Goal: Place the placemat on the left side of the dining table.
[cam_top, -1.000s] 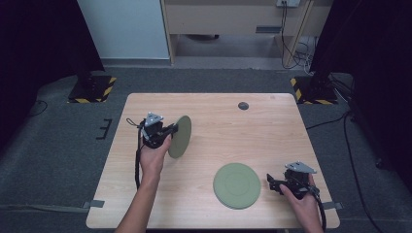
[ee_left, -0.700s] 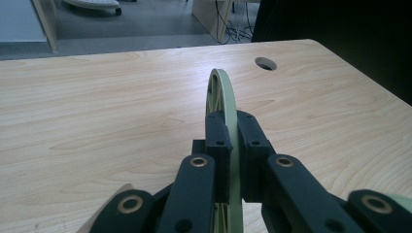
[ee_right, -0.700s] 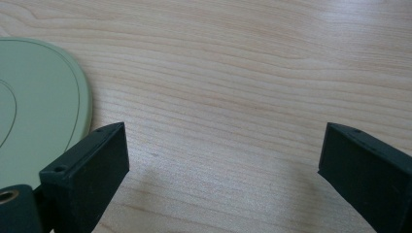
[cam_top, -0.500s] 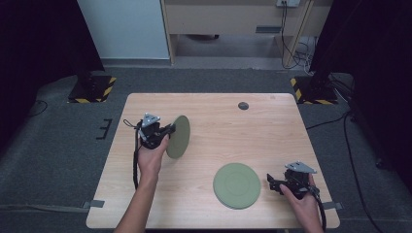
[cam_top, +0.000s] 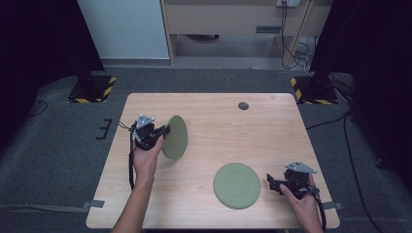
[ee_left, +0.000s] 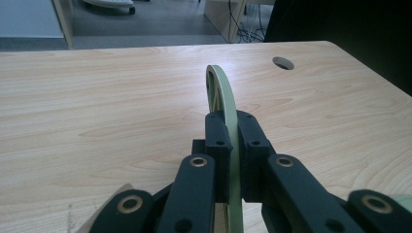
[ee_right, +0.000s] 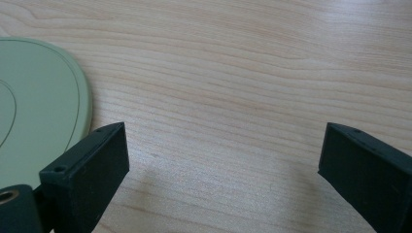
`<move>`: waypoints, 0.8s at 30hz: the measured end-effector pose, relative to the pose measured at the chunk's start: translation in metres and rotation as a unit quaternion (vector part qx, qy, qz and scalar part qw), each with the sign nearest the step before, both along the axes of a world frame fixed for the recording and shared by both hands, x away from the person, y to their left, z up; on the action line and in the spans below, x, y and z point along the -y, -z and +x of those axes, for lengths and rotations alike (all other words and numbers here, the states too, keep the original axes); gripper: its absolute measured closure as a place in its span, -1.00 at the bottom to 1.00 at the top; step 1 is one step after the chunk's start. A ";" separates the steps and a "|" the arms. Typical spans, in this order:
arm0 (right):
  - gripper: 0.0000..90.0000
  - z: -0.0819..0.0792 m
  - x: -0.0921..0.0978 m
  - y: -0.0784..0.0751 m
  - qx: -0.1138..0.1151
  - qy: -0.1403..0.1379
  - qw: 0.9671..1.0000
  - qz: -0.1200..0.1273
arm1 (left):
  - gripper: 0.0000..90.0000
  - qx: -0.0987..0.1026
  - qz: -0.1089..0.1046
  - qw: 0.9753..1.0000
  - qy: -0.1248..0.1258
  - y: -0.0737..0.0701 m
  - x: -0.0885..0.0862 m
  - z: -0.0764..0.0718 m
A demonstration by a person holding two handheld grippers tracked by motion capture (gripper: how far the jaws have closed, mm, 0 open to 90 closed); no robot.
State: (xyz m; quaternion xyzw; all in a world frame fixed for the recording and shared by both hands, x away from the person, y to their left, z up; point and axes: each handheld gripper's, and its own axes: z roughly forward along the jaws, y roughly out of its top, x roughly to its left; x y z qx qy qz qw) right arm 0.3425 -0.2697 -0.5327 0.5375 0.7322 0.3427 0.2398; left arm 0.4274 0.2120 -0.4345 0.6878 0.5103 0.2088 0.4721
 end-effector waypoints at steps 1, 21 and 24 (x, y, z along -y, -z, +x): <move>-0.90 0.000 0.000 0.000 0.000 0.000 1.000 0.000 | 0.89 0.000 0.000 1.000 -0.001 0.000 -0.001 0.000; -0.90 0.000 0.000 0.000 0.001 0.000 1.000 -0.001 | 0.89 -0.007 0.003 1.000 -0.016 0.008 -0.014 -0.001; -0.90 0.000 0.000 0.000 0.001 0.000 1.000 -0.001 | 0.89 -0.010 0.004 1.000 -0.020 0.010 -0.018 -0.001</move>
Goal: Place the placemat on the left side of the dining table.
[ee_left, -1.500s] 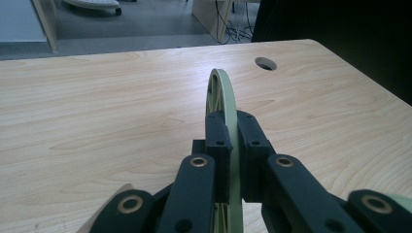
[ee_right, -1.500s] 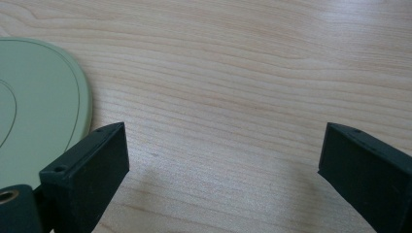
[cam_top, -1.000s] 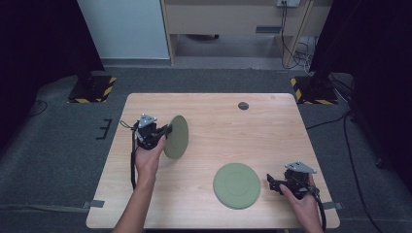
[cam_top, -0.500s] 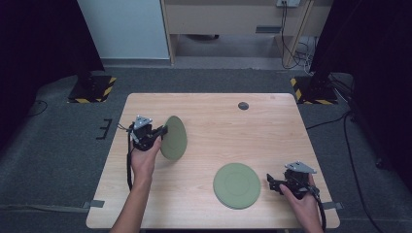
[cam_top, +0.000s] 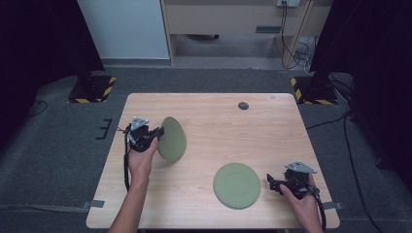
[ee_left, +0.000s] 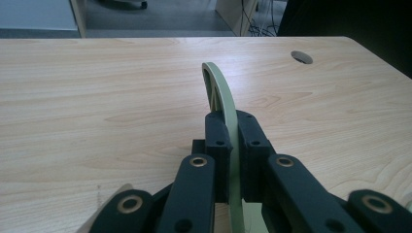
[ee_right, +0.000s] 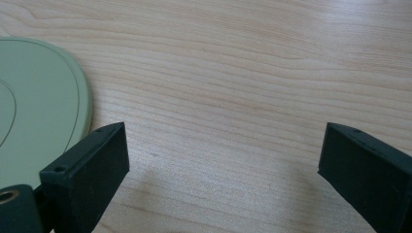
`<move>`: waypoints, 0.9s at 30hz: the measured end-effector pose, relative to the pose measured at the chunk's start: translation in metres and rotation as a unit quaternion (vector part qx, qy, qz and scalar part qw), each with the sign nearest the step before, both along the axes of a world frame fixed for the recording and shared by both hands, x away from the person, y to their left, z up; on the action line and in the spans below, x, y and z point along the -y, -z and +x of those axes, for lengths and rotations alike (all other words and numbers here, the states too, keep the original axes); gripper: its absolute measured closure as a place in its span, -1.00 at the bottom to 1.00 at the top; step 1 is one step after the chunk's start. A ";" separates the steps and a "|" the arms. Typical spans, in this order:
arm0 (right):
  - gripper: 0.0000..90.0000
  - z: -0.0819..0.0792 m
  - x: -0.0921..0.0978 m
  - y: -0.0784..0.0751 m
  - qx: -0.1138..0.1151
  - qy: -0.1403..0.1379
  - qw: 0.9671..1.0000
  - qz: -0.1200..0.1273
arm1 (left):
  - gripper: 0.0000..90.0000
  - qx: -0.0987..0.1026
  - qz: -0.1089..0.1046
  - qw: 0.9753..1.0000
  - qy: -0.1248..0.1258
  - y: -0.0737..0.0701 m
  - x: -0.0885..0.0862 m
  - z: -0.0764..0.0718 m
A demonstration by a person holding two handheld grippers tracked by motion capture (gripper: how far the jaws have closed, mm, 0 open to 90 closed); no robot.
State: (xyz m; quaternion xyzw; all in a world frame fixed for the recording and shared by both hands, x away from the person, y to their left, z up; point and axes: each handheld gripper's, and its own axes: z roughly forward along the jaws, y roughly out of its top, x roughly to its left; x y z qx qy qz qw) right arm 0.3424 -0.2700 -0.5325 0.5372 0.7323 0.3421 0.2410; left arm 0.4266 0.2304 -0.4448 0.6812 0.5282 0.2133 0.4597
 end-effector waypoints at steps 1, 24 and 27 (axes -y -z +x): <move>-0.90 0.000 0.000 0.000 0.000 0.000 1.000 0.000 | 0.89 0.000 0.000 1.000 0.000 0.000 0.000 0.000; -0.90 0.000 0.000 0.000 0.000 0.000 1.000 -0.001 | 0.89 -0.018 0.010 1.000 -0.017 0.016 -0.019 0.000; -0.90 0.000 0.000 0.000 0.000 0.001 1.000 0.000 | 0.89 -0.021 0.010 1.000 -0.019 0.017 -0.021 0.000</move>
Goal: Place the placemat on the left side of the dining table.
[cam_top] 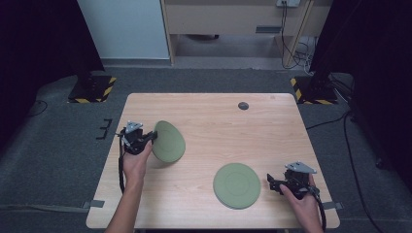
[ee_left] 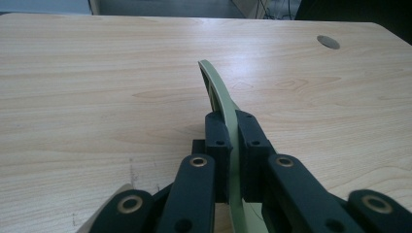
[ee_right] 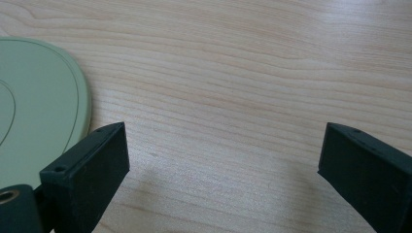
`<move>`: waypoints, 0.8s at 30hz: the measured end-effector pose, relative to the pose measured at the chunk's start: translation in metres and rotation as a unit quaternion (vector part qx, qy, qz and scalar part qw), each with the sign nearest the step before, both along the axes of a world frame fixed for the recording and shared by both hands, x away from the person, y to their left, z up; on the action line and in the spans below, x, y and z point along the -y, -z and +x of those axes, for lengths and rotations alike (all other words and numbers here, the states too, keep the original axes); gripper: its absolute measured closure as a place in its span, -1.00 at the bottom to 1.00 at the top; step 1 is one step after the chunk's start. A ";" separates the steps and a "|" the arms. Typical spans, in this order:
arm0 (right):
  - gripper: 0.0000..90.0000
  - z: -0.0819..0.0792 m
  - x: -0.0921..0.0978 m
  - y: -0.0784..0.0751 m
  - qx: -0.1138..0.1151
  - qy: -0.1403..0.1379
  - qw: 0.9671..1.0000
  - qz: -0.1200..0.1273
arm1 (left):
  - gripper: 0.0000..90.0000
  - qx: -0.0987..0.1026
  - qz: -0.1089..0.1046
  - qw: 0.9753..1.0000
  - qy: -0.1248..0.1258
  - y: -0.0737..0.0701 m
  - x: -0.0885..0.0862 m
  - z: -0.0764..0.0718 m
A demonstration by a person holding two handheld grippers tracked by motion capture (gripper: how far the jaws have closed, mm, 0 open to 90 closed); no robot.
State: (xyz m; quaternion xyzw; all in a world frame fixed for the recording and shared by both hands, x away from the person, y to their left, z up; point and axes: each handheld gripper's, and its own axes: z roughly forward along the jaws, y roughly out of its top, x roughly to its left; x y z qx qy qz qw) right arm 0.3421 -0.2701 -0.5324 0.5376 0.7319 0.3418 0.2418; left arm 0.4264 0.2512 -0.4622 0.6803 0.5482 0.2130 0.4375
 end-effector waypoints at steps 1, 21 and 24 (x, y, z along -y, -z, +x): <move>-0.90 0.000 0.000 0.000 0.000 0.000 1.000 0.000 | 0.89 -0.001 0.000 1.000 -0.001 0.001 -0.001 0.000; -0.90 0.000 0.000 0.000 0.000 -0.001 1.000 -0.001 | 0.89 -0.009 0.004 1.000 -0.009 0.007 -0.011 -0.002; -0.90 0.000 0.000 0.000 0.000 0.000 1.000 -0.001 | 0.89 -0.010 0.008 1.000 -0.008 0.008 -0.012 -0.002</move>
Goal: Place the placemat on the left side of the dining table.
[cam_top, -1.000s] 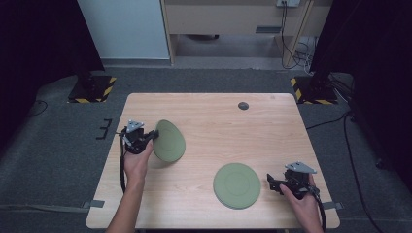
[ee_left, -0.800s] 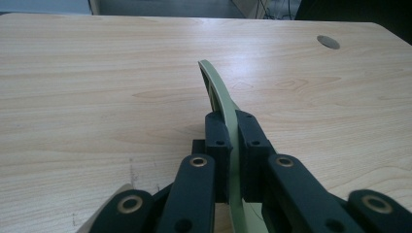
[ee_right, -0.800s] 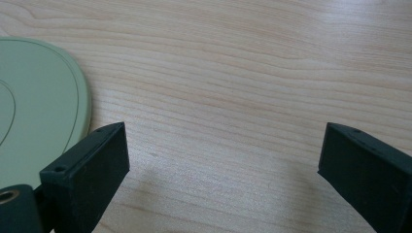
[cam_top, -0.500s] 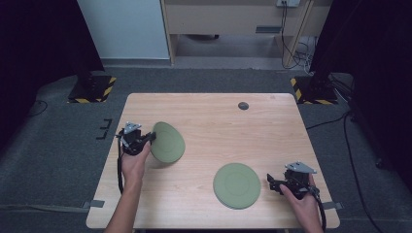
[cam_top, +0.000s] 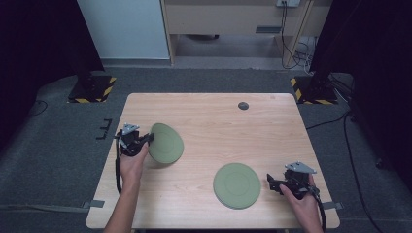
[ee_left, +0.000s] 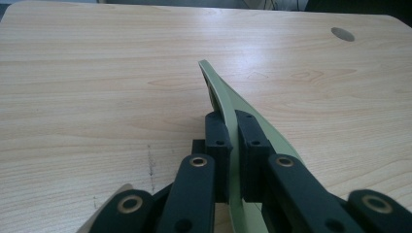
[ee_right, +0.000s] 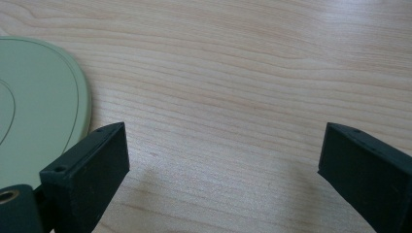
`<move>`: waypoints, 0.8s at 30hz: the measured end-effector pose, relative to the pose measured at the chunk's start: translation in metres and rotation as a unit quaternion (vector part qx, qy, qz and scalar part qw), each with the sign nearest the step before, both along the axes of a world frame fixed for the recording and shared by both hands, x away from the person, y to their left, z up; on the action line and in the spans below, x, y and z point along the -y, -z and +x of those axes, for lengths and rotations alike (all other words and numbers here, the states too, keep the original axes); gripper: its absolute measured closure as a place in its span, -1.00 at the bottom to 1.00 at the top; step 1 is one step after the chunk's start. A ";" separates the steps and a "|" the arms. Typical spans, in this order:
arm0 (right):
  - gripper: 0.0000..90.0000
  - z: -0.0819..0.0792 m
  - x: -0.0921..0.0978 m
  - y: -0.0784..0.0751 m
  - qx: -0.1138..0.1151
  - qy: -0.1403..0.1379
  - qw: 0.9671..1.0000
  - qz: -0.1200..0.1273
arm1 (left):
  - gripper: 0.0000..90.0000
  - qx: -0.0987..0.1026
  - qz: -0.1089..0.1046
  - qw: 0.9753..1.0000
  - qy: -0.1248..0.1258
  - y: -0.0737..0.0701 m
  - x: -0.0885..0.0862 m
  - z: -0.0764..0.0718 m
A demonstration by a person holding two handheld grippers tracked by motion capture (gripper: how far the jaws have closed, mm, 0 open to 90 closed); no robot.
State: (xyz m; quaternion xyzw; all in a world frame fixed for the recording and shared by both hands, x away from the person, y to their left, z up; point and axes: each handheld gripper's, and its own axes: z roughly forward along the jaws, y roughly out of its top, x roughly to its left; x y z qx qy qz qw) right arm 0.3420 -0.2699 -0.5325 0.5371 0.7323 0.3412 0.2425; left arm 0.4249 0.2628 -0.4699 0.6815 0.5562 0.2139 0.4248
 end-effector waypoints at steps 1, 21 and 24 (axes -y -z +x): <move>-0.90 0.000 0.000 0.000 0.000 0.001 1.000 0.001 | 0.89 -0.001 0.003 1.000 0.001 0.000 0.000 0.000; -0.90 0.000 -0.001 0.000 0.000 -0.002 1.000 -0.001 | 0.89 -0.018 0.001 1.000 -0.007 0.014 -0.013 -0.003; -0.90 0.000 -0.001 0.000 -0.001 0.000 1.000 0.000 | 0.89 -0.020 0.001 1.000 -0.008 0.015 -0.014 -0.003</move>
